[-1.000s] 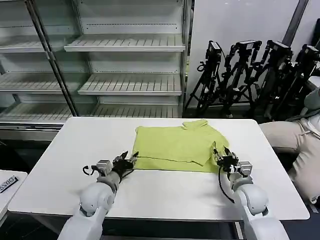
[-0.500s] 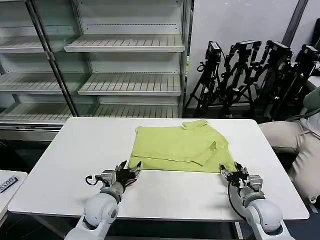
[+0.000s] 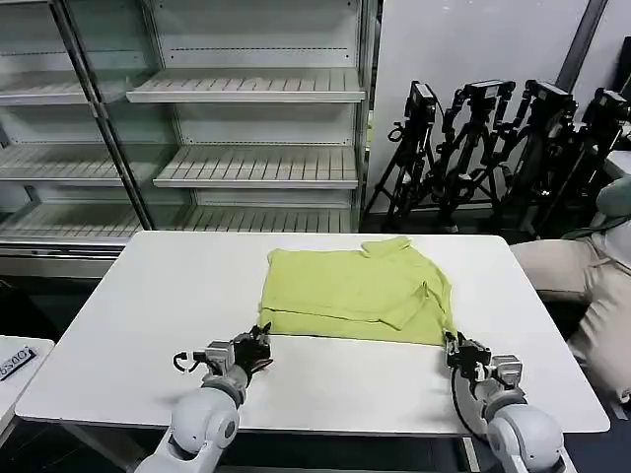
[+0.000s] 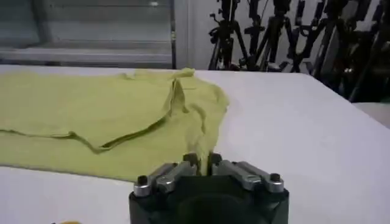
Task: Fold and organize the clothes.
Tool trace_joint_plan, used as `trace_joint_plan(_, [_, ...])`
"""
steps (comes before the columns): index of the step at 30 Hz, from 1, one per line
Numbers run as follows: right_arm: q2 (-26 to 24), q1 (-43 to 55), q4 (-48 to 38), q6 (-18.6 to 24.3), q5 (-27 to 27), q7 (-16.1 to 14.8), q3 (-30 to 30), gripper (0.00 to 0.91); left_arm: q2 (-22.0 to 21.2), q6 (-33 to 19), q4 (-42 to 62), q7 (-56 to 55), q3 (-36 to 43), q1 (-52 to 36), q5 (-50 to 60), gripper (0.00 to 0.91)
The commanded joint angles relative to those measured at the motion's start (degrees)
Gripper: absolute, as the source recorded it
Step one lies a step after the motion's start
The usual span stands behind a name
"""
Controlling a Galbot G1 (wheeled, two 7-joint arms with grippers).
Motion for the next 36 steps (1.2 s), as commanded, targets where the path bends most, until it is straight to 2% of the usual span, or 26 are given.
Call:
trace_joint_plan(1, [-0.18,-13.55,11.16,1.78,-1.04,-0.31,2.63,0.000,3.08,-0.06,-13.94,0.64,-6.90,14.83,0.07,0.000])
trace_joint_plan(6, [0.71,-22.96,17.58,4.69,-5.31,-0.26,3.01,0.000,4.93,-1.04,-21.34,1.49,-14.63,26.62,-1.33,0.000])
trace_joint_plan(10, [0.86,-26.17,19.14,6.15,-8.09,0.13,2.81,0.000,5.93,-0.92,-22.21,2.73,-17.59,29.90,-1.46,0.010])
trace_joint_plan(11, [0.82,-26.24,19.18,6.30,-8.31,0.12,2.88,0.000,5.96,-0.79,-22.21,2.67,-17.60,30.14,-1.42,0.050])
trace_joint_plan(12, [0.58,-26.34,19.44,6.27,-8.31,0.18,3.13,0.907,5.92,-0.14,-22.47,2.65,-17.48,30.82,-0.86,0.907])
trace_joint_plan(18, [0.26,-24.87,24.40,6.53,-6.29,0.56,4.78,0.907,5.46,-0.43,-28.60,3.37,-18.13,31.59,3.12,0.907])
trace_joint_plan(22, [1.49,-15.14,27.18,2.57,-5.64,0.29,1.70,0.907,6.58,-0.11,-29.26,5.31,-17.37,23.10,3.50,0.907])
trace_joint_plan(24, [1.39,-5.47,21.59,-0.40,-5.66,1.67,-0.57,0.907,7.46,-0.09,-25.51,6.47,-16.13,16.37,2.72,0.907])
trace_joint_plan(25, [1.42,-3.62,20.49,-0.70,-5.69,1.93,-1.00,0.907,7.72,-0.09,-24.08,6.92,-15.29,14.35,2.40,0.907])
trace_joint_plan(27, [1.23,7.34,12.69,-3.42,-4.65,4.07,-4.25,0.907,8.28,-0.09,-18.16,7.14,-13.13,6.94,1.59,0.907])
trace_joint_plan(31, [2.98,21.59,-2.95,-5.42,-2.84,5.54,-9.88,0.907,7.97,-1.11,-4.33,9.80,-8.07,-3.38,2.74,0.907])
trace_joint_plan(36, [5.61,31.73,-14.88,-5.64,-1.64,6.74,-13.67,0.907,7.75,-0.87,5.13,11.64,-5.35,-11.82,0.79,0.907])
